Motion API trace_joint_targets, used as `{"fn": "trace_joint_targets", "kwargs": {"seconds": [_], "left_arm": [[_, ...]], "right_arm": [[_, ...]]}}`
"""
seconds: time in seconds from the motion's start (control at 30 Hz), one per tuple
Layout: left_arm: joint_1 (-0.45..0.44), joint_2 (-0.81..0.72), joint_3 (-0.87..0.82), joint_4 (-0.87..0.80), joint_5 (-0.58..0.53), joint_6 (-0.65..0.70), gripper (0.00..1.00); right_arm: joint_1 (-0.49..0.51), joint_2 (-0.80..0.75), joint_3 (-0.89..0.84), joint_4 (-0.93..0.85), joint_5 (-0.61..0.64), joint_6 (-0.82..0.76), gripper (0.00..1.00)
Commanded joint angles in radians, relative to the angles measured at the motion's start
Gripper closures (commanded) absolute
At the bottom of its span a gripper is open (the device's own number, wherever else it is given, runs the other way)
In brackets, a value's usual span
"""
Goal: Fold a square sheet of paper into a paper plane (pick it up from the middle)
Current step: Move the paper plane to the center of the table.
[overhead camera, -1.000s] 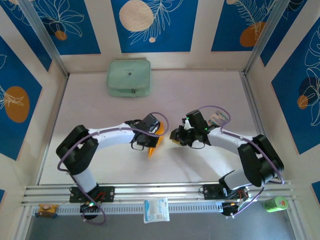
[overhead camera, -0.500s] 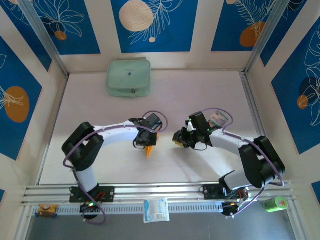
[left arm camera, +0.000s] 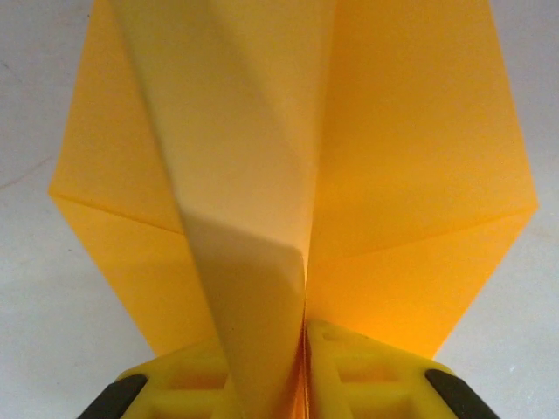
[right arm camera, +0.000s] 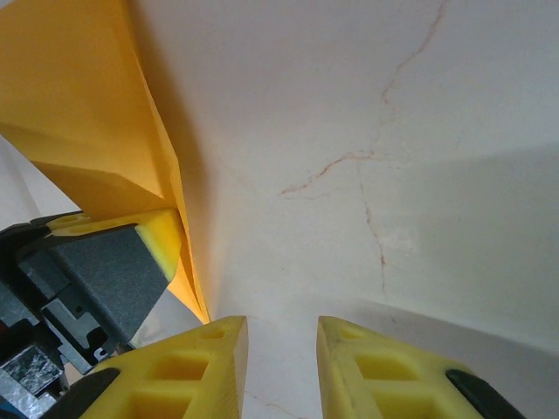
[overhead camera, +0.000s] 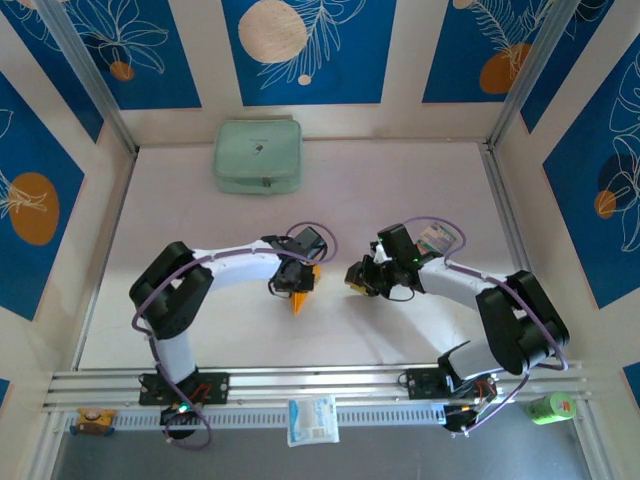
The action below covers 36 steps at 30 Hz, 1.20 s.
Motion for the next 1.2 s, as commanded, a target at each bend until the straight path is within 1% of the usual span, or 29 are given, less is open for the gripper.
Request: {"fn": "trace_joint_targets", "kwargs": {"seconds": [0.0,0.1,0.23,0.5,0.8,0.97,1.03,1.17], "left_arm": [[-0.009,0.022,0.023,-0.03,0.013,0.0,0.8],[-0.01,0.033,0.022,-0.034,0.012,-0.003,0.79],[-0.011,0.048,0.016,-0.047,-0.002,-0.014,0.75],[-0.021,0.093,0.037,-0.087,-0.036,-0.061,0.6],[-0.054,0.132,0.099,-0.156,-0.096,-0.116,0.57],[-0.058,0.11,0.121,-0.168,-0.097,-0.122,0.56],[-0.058,0.09,0.126,-0.17,-0.098,-0.125,0.54],[-0.058,0.05,0.14,-0.181,-0.102,-0.132,0.53]], "right_arm": [[0.004,0.013,-0.004,-0.001,-0.029,-0.007,0.73],[0.005,0.016,-0.002,0.0,-0.029,-0.007,0.73],[0.007,0.011,-0.003,-0.002,-0.03,-0.006,0.72],[0.005,-0.018,-0.008,-0.022,-0.019,-0.01,0.72],[-0.005,-0.048,-0.018,-0.035,-0.019,-0.015,0.72],[-0.013,-0.074,-0.019,-0.053,-0.015,-0.019,0.72],[-0.017,-0.093,-0.016,-0.067,-0.01,-0.022,0.72],[-0.027,-0.127,-0.014,-0.095,0.001,-0.031,0.71]]}}
